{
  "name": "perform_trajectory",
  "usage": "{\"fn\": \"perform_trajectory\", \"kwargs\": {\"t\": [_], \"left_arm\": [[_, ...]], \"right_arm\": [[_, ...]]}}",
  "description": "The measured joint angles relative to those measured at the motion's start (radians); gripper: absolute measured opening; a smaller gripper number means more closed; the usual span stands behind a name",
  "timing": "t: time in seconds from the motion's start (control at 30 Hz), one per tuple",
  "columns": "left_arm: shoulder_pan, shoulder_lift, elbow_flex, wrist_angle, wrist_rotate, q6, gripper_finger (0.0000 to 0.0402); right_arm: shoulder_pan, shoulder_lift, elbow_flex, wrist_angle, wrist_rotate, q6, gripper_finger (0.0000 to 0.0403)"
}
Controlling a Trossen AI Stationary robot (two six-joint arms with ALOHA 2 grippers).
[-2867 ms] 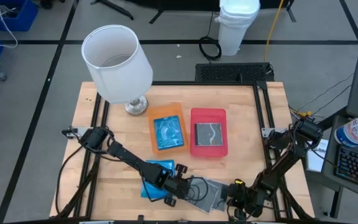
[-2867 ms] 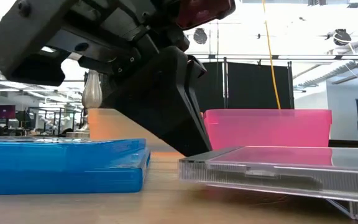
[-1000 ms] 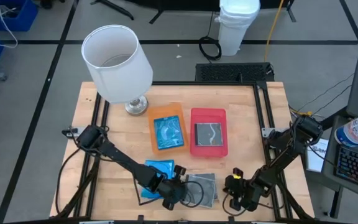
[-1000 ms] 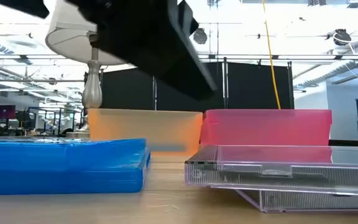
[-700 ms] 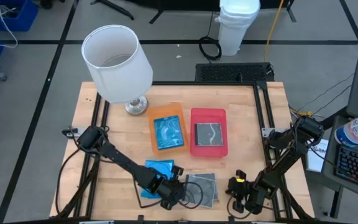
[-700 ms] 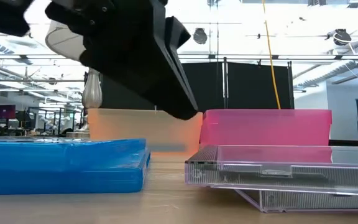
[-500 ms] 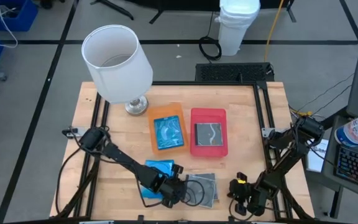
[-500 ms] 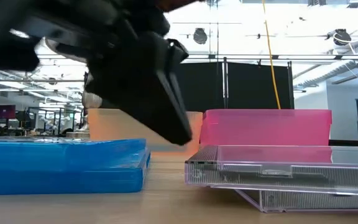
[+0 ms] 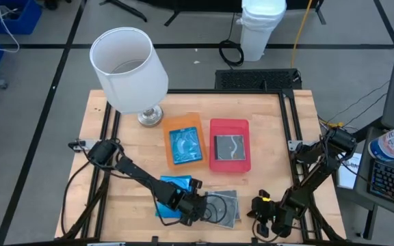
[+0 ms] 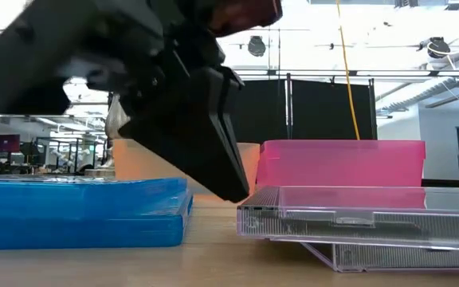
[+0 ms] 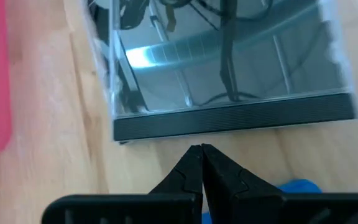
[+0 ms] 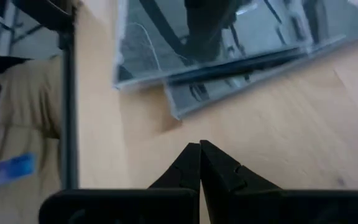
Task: Pick & place jewel cases by type
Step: Put the black CD case into the pink bin
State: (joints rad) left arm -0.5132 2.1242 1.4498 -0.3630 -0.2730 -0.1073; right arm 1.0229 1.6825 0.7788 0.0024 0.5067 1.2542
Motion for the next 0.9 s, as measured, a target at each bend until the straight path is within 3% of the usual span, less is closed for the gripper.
{"fn": "perform_trajectory", "kwargs": {"t": [0.2,0.43,0.9], "left_arm": [[0.000,0.000,0.000,0.015,0.007,0.001,0.0010],[0.007,0.015,0.001,0.073,0.056,0.021,0.0010],[0.021,0.047,0.001,0.103,0.044,0.045,0.0010]], "right_arm": [[-0.002,0.000,0.000,-0.028,0.125,-0.027,0.0000],[-0.014,-0.001,0.000,-0.053,0.116,0.018,0.0000],[-0.011,-0.001,0.001,-0.077,0.102,0.032,0.0000]]}}
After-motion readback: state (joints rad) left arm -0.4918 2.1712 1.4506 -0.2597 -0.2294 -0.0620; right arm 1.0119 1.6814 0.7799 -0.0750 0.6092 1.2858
